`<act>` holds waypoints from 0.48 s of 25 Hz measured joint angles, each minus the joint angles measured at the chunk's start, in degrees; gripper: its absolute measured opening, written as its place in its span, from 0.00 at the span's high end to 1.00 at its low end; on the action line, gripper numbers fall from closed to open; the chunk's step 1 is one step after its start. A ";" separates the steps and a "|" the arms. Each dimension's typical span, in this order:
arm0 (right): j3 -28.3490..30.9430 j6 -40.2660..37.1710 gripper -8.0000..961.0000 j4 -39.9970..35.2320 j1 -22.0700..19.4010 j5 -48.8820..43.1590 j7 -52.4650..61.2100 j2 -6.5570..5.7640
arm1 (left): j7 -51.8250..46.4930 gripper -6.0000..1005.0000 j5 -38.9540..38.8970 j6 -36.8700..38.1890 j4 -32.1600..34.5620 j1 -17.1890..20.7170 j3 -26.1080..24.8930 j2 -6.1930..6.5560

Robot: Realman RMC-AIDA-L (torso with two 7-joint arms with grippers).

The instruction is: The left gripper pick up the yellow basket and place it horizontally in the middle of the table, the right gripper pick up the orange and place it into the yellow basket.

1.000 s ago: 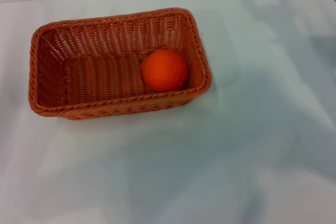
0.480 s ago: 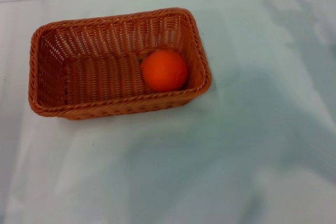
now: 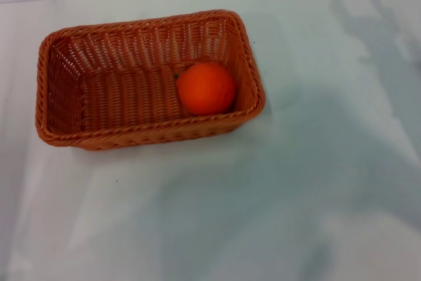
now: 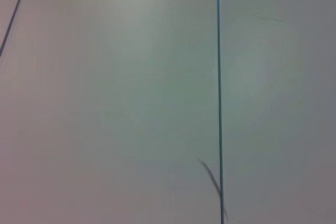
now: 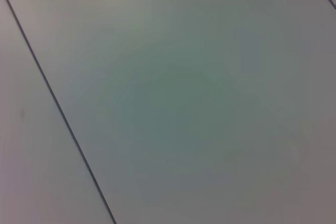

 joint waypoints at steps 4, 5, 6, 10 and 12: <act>0.10 -0.03 0.03 0.35 -0.21 0.00 -0.01 0.00 | -0.57 0.42 -0.01 0.49 -0.42 0.24 0.05 0.03; 0.10 -0.04 0.03 0.51 -0.24 0.00 -0.01 0.00 | -0.69 0.42 -0.01 0.56 -0.64 0.33 0.07 0.06; 0.10 -0.05 0.03 0.63 -0.25 0.00 -0.01 0.00 | -0.79 0.42 -0.02 0.60 -0.80 0.43 0.06 0.08; 0.10 -0.08 0.03 0.74 -0.25 -0.01 -0.02 0.08 | -1.16 0.42 -0.03 0.65 -0.89 0.79 0.06 0.08; 0.10 0.02 0.03 0.78 -0.25 -0.01 -0.01 0.12 | -1.61 0.42 -0.03 0.68 -0.91 0.83 0.00 0.13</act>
